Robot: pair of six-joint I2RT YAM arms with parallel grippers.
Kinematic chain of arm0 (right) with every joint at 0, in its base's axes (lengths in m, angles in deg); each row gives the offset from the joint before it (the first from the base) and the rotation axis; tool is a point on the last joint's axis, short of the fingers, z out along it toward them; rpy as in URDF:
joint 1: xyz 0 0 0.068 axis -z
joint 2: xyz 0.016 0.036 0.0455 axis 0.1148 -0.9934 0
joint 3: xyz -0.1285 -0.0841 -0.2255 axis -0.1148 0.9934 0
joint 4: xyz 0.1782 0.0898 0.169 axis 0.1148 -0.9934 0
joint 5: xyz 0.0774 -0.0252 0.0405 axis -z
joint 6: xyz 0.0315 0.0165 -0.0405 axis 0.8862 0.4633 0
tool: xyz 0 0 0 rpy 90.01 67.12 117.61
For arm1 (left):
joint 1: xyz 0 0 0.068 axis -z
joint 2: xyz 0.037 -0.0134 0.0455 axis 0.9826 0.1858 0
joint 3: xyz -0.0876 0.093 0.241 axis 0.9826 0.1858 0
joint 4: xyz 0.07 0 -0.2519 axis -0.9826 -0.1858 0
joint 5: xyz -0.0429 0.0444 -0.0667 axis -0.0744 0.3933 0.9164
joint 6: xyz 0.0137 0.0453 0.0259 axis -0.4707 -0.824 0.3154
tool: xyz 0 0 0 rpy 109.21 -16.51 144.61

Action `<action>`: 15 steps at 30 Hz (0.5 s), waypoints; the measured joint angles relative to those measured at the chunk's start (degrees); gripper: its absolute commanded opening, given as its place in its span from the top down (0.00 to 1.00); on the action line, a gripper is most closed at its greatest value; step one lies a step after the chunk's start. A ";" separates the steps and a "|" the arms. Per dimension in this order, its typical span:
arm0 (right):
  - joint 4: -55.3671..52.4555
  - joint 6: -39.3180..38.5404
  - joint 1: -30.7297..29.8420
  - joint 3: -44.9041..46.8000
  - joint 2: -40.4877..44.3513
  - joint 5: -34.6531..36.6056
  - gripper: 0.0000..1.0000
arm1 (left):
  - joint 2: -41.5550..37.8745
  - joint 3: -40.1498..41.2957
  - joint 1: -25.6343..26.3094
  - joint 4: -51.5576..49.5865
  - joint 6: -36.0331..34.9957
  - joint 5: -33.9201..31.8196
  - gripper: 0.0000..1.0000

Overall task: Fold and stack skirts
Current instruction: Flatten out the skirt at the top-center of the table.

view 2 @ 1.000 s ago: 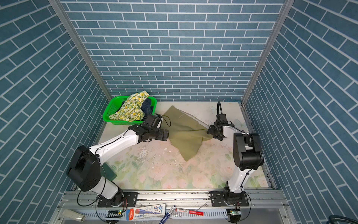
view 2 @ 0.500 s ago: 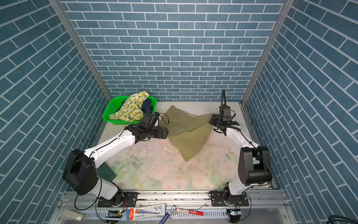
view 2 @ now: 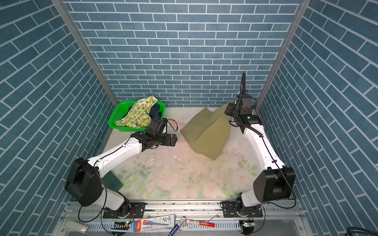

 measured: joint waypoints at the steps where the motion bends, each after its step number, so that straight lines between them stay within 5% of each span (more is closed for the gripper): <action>1: -0.68 -0.61 -0.33 -2.45 -0.33 -0.02 1.00 | 0.00 0.00 0.00 0.09 0.00 0.00 0.00; 15: -8.85 -5.18 -10.73 -34.88 -6.43 -0.44 1.00 | -0.81 0.02 -0.15 0.74 0.04 0.09 0.00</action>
